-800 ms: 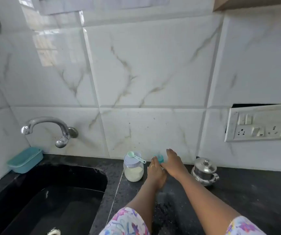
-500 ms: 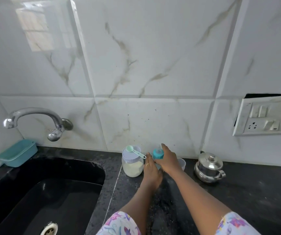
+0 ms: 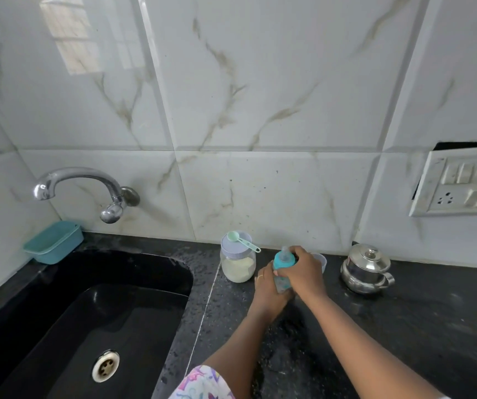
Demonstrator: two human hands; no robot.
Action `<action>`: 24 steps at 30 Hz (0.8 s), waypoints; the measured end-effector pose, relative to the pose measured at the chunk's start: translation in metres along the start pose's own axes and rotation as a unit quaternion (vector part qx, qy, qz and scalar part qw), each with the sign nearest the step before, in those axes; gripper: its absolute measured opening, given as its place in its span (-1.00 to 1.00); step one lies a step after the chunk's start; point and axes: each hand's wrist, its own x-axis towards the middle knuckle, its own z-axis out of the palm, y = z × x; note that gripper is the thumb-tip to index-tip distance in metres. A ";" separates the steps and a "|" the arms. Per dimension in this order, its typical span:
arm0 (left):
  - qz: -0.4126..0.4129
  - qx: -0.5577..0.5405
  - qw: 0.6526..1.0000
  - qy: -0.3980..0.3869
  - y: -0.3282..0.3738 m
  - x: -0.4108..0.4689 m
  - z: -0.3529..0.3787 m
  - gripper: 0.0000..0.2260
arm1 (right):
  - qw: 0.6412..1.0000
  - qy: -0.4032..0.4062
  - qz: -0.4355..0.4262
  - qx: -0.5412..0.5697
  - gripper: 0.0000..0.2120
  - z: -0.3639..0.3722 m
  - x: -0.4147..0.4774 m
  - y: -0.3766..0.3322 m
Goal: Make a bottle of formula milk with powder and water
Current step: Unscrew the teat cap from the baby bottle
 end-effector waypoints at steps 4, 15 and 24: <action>0.010 -0.003 1.000 -0.005 -0.006 -0.026 0.001 -0.45 | 0.999 0.012 -0.012 0.035 -0.63 -0.010 -0.041 0.000; 0.014 -0.086 0.995 0.039 0.026 -0.110 -0.002 -0.73 | 0.990 0.007 -0.030 0.135 -0.66 -0.022 -0.126 -0.004; 0.039 -0.087 0.991 0.097 0.043 -0.136 0.006 -0.74 | 0.988 0.099 -0.029 0.115 -0.81 -0.028 -0.135 -0.015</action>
